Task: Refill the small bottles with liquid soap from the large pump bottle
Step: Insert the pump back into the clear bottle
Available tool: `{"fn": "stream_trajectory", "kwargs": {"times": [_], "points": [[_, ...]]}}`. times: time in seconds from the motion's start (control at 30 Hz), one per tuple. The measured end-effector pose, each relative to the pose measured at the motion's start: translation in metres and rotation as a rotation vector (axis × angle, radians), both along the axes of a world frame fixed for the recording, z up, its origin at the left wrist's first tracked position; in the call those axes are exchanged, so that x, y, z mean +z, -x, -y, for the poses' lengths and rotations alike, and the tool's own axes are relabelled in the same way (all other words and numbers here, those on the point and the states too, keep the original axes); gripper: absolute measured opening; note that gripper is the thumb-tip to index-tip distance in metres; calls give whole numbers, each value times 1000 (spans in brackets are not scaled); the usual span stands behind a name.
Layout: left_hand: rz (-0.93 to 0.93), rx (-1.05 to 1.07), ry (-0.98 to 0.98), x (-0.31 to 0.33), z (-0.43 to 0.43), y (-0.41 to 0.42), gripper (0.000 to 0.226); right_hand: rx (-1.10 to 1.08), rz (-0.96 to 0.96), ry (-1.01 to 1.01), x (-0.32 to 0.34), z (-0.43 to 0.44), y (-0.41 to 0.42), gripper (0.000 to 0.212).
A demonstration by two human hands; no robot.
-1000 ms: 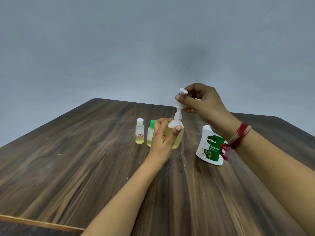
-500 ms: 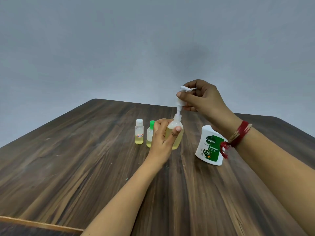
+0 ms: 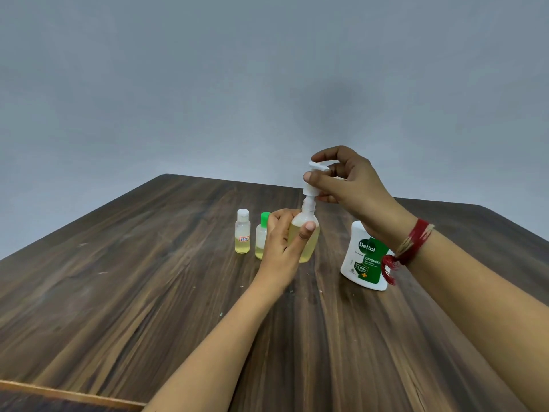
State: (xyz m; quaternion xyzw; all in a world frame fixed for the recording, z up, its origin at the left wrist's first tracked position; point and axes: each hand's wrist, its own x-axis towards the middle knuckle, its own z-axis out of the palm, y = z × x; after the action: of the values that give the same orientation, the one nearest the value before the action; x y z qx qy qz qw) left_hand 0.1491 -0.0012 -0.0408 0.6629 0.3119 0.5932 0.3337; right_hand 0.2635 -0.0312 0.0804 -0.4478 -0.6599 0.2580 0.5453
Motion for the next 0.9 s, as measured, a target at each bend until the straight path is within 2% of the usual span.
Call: {"fn": "stream_trajectory", "kwargs": {"times": [0.13, 0.33, 0.9], "points": [[-3, 1, 3, 1, 0, 0, 41, -28, 45, -11, -1, 0, 0, 26], [6, 16, -14, 1, 0, -1, 65, -17, 63, -10, -1, 1, -1, 25], [9, 2, 6, 1, -1, -1, 65, 8, 111, 33, -4, -2, -1, 26]]}}
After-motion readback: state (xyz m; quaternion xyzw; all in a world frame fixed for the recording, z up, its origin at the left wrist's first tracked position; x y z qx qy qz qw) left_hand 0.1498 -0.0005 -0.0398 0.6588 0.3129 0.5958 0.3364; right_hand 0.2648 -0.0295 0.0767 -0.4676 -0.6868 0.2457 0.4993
